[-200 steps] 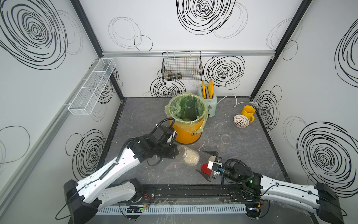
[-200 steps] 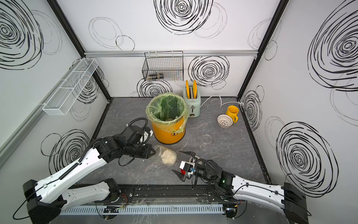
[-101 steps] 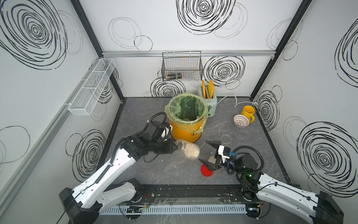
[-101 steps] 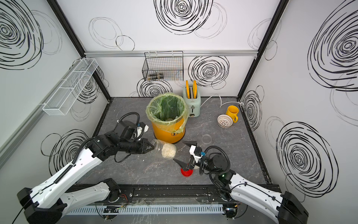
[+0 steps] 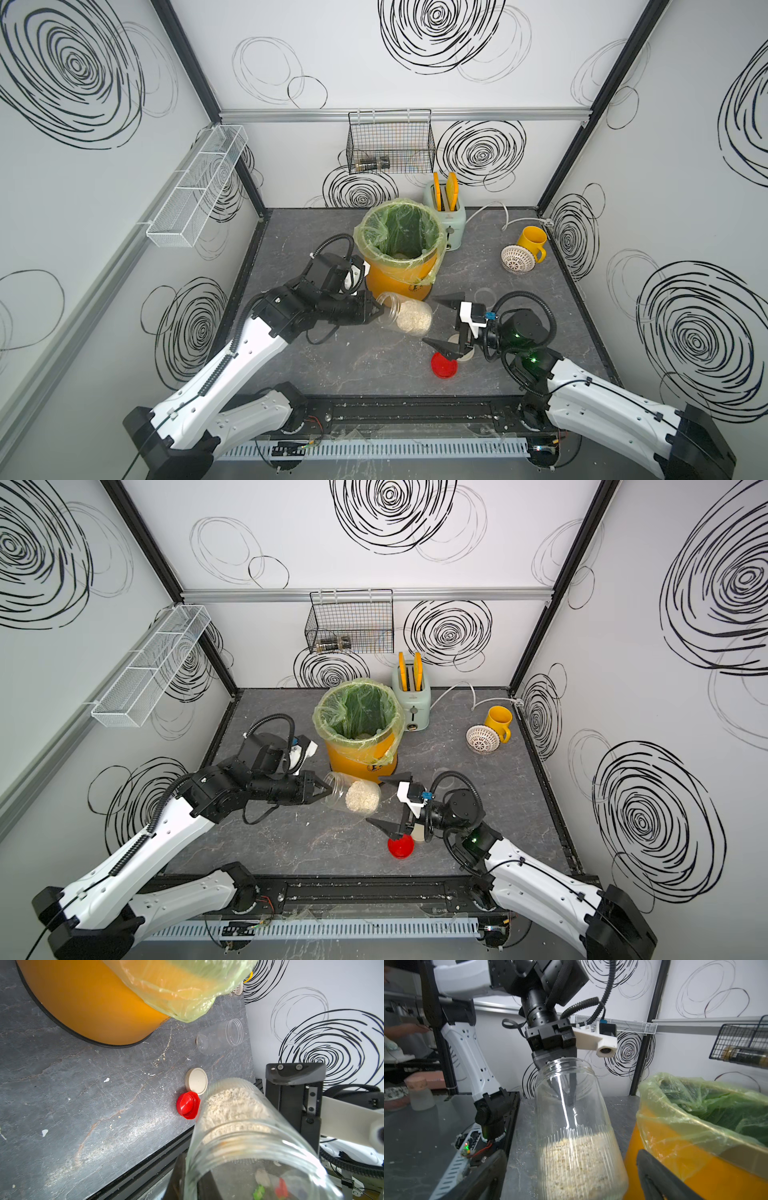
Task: Empty expired oatmeal from jars
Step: Pour the expired oatmeal into the trash bin.
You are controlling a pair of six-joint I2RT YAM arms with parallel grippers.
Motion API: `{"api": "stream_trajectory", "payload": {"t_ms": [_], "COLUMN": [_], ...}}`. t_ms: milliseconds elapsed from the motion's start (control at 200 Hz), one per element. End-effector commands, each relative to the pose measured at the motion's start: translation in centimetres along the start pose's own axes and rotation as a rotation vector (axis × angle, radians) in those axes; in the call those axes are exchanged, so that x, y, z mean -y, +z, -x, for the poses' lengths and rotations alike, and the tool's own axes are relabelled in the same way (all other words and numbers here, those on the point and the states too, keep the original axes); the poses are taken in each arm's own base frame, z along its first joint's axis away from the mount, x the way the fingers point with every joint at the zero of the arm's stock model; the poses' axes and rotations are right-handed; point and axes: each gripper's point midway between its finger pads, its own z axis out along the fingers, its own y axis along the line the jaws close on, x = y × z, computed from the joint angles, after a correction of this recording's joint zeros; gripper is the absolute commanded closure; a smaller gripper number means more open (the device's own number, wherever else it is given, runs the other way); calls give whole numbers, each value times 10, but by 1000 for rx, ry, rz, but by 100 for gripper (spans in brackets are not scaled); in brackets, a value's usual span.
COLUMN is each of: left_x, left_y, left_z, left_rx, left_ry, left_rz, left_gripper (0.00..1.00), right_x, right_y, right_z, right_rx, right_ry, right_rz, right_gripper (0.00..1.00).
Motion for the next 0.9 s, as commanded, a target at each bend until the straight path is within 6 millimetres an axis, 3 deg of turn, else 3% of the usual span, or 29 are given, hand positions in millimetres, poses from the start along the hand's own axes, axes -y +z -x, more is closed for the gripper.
{"api": "stream_trajectory", "payload": {"t_ms": [0,380,770,890], "left_x": [43,48,37,36], "left_y": [-26,-31,-37,-38], "left_z": [24,22,24,24], "left_rx": [120,122,166,174], "left_ry": [60,69,112,131], "left_rz": [-168,-185,-27,14], "left_gripper": [100,100,100,100], "right_x": [-15,-1,-13,-7], "right_y": [11,32,43,43], "right_z": [-10,-16,-34,-43], "right_rx": [-51,-124,-263,-327], "right_ry": [-245,-397,-314,-294], "right_rz": [74,41,32,-4], "right_gripper": [2,2,2,1]}}
